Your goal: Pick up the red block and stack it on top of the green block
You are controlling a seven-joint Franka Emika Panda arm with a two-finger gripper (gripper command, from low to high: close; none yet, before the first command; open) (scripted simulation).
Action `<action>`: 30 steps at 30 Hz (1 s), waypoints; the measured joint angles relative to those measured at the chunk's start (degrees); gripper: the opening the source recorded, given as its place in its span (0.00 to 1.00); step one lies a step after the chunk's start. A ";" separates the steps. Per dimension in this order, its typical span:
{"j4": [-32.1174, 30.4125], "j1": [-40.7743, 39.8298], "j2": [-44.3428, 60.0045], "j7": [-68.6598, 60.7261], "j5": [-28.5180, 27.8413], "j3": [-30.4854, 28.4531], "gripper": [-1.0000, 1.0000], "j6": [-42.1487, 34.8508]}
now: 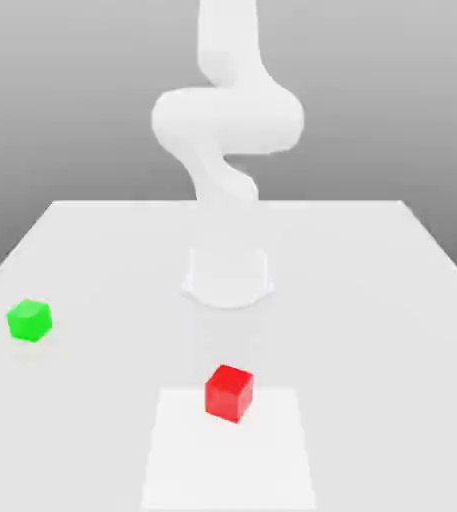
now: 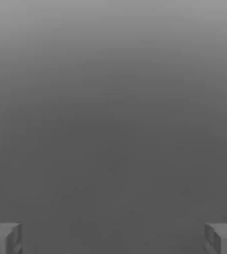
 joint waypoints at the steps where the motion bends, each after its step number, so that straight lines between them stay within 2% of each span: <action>1: -1.75 -0.41 1.81 1.17 0.07 0.49 0.50 1.39; 13: -22.57 -4.33 23.68 15.46 0.94 4.95 0.50 17.93; 17: -29.68 -5.20 34.22 20.75 1.40 5.86 0.50 25.69; 20: -30.55 -5.79 43.09 23.85 -0.83 5.56 0.50 32.67; 24: -29.64 -2.73 51.75 26.69 -4.53 1.67 0.50 40.00; 25: -29.50 -2.20 52.87 26.92 -4.85 1.06 0.00 40.97; 30: -29.50 -2.21 52.87 27.08 -5.00 1.08 0.00 41.07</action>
